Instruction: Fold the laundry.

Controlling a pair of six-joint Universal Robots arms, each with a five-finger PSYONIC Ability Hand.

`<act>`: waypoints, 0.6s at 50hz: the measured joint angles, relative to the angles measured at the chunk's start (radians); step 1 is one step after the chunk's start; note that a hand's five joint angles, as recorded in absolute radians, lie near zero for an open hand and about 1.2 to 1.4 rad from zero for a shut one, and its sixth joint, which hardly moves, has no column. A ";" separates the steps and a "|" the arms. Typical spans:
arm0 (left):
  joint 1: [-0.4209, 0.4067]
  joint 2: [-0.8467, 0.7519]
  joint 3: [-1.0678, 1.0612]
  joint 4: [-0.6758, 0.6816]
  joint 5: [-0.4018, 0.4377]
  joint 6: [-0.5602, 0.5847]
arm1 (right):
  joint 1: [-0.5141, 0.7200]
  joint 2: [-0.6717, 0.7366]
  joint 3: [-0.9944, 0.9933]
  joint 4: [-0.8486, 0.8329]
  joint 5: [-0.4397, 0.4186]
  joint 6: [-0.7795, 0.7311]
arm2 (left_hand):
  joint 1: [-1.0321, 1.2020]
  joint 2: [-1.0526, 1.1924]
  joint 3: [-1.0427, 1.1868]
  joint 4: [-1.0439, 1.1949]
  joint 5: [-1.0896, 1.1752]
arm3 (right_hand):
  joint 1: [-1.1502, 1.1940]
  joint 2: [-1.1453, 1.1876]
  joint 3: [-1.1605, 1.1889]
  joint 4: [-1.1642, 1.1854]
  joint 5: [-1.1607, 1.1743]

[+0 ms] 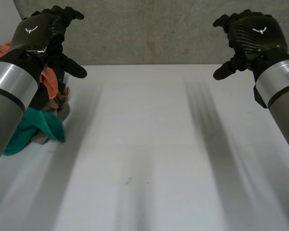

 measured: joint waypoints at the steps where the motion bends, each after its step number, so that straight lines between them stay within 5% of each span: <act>1: 0.000 0.000 0.000 -0.002 0.000 0.002 | -0.002 -0.001 -0.001 0.000 0.000 0.000 | 0.000 0.000 0.000 0.000 0.000 | -0.007 0.000 -0.008 0.000 -0.007; 17: 0.151 -0.027 0.096 -0.048 -0.004 0.150 | -0.069 -0.023 -0.028 0.009 0.000 -0.003 | -0.082 -0.078 -0.081 -0.088 -0.062 | -0.121 0.000 -0.121 0.000 -0.085; 23: 0.287 -0.208 0.247 -0.017 -0.015 0.264 | -0.066 -0.020 -0.027 0.012 -0.002 -0.004 | -0.082 -0.078 -0.081 -0.088 -0.062 | -0.121 0.000 -0.121 0.000 -0.085; 30: 0.349 -0.459 0.427 0.020 -0.028 0.470 | -0.061 -0.011 -0.023 0.017 -0.004 -0.006 | -0.082 -0.078 -0.081 -0.088 -0.062 | -0.121 0.000 -0.121 0.000 -0.085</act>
